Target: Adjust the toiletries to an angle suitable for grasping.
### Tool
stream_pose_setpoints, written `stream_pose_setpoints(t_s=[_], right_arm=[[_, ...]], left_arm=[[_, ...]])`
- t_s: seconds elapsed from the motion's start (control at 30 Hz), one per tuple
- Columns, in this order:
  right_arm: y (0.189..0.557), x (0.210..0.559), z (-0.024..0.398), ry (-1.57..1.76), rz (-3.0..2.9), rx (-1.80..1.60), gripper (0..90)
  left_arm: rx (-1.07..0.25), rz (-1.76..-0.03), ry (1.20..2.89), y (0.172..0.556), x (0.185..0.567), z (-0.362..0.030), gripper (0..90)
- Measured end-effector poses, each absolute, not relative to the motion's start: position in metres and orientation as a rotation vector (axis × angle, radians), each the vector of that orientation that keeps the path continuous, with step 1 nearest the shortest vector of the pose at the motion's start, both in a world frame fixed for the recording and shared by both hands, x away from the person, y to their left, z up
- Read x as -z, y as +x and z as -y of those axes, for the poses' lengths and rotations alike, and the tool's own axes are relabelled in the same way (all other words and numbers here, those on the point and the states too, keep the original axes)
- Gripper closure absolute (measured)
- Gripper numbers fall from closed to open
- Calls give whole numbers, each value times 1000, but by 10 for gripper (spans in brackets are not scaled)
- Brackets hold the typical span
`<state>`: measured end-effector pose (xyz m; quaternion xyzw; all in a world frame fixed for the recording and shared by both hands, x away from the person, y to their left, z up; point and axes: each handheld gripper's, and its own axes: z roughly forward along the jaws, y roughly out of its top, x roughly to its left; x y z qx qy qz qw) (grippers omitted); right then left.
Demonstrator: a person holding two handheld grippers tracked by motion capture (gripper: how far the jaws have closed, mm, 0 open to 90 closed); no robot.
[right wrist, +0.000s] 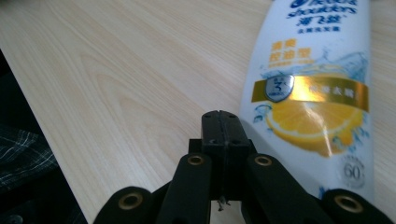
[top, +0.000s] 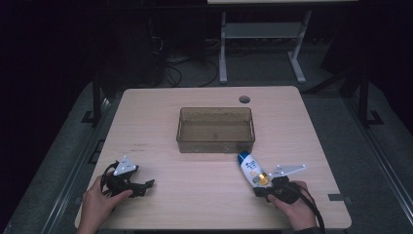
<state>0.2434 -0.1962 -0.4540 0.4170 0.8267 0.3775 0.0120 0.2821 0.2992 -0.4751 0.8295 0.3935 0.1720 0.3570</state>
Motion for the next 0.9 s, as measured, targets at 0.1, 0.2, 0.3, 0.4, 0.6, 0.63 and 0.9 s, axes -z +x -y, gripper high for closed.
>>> stream_pose_setpoints(t_s=[0.1,0.2,0.3,0.4,0.6,0.63,0.9], right_arm=[[242,454,202,1310,-2564,-1177,900],[241,454,208,1322,-2554,-1170,900],[240,455,214,1337,-2543,-1165,900],[239,455,219,1343,-2527,-1168,900],[236,454,228,1358,-2503,-1177,900],[236,454,228,1359,-2501,-1182,900],[238,447,228,1332,-2489,-1216,862]], left_arm=[[-443,-1016,2141,282,475,-299,131],[-443,-1016,2141,282,475,-299,131],[-444,-1016,2141,282,475,-299,131],[-444,-1016,2141,282,475,-299,131],[-444,-1016,2141,282,475,-299,131],[-444,-1016,2141,282,475,-299,131],[-444,-1016,2141,282,475,-299,131]])
